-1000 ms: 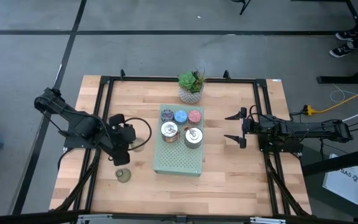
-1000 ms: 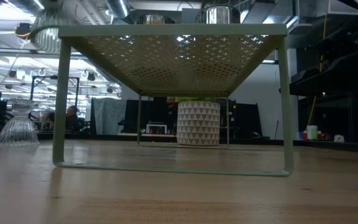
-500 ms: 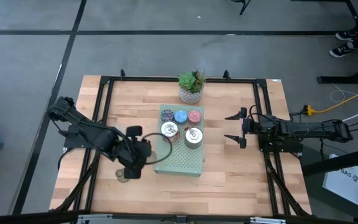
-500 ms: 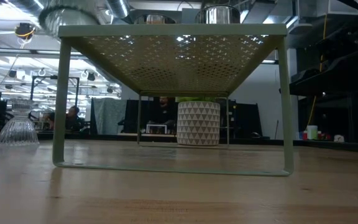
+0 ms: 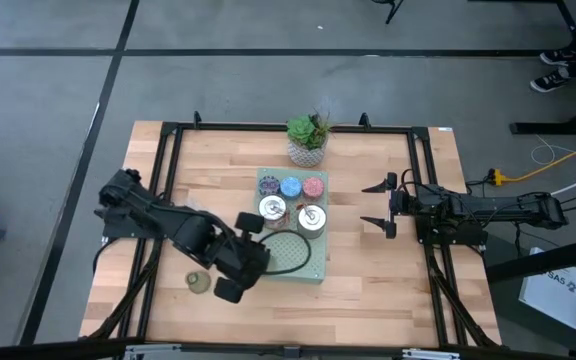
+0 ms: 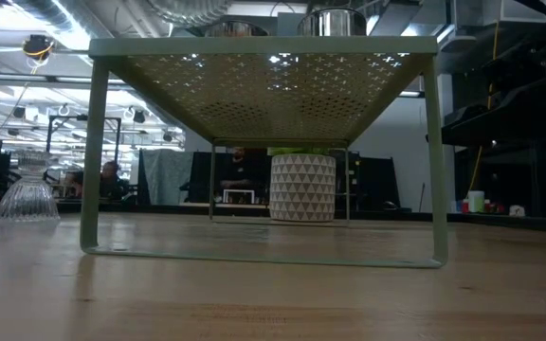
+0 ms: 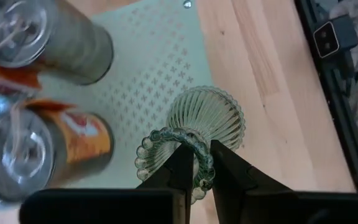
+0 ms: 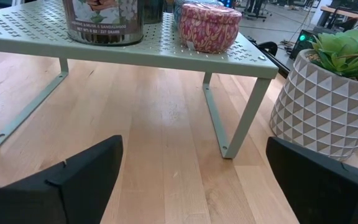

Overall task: Pick & Place candle stick holders
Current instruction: Put the top green vase candle holder on the shelf

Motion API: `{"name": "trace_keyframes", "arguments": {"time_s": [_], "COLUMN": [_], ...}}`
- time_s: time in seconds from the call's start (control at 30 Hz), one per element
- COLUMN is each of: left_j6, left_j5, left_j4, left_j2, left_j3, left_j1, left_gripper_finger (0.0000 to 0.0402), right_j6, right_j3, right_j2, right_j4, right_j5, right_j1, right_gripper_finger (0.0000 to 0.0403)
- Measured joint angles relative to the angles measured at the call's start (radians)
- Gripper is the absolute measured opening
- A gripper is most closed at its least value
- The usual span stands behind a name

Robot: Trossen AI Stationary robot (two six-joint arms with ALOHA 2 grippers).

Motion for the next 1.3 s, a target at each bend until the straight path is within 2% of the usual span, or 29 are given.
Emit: {"name": "trace_keyframes", "arguments": {"time_s": [0.2, 0.37, 0.57, 0.73, 0.87, 1.0, 1.3], "left_j6": [0.141, 0.309, 0.494, 0.639, 0.76, 0.802, 0.772], "left_j5": [0.027, 0.022, 0.015, -0.056, -0.03, 0.043, 0.058], "left_j4": [0.018, 0.099, 0.196, 0.221, 0.316, 0.364, 0.368], "left_j2": [0.069, 0.101, 0.101, 0.1, 0.099, 0.104, 0.135], "left_j3": [0.016, 0.015, 0.016, 0.015, 0.007, 0.007, 0.006], "left_j1": [0.029, 0.037, 0.039, 0.042, 0.055, 0.088, 0.161], "left_gripper_finger": [0.0031, 0.0031, 0.0031, 0.0031, 0.0031, 0.0031, 0.0031], "right_j6": [0.0, 0.0, 0.0, 0.0, 0.0, 0.0, 0.0], "right_j3": [0.0, 0.0, 0.0, 0.0, 0.0, 0.0, 0.0], "right_j2": [0.0, 0.0, 0.0, 0.0, 0.0, 0.0, 0.0], "right_j4": [0.0, 0.0, 0.0, 0.0, 0.0, 0.0, 0.0], "right_j5": [0.0, 0.0, 0.0, 0.0, 0.0, 0.0, 0.0], "right_j1": [0.0, 0.0, 0.0, 0.0, 0.0, 0.0, 0.0], "right_gripper_finger": [0.0399, 0.0399, 0.0399, 0.0399, 0.0399, 0.0399, 0.0399]}}
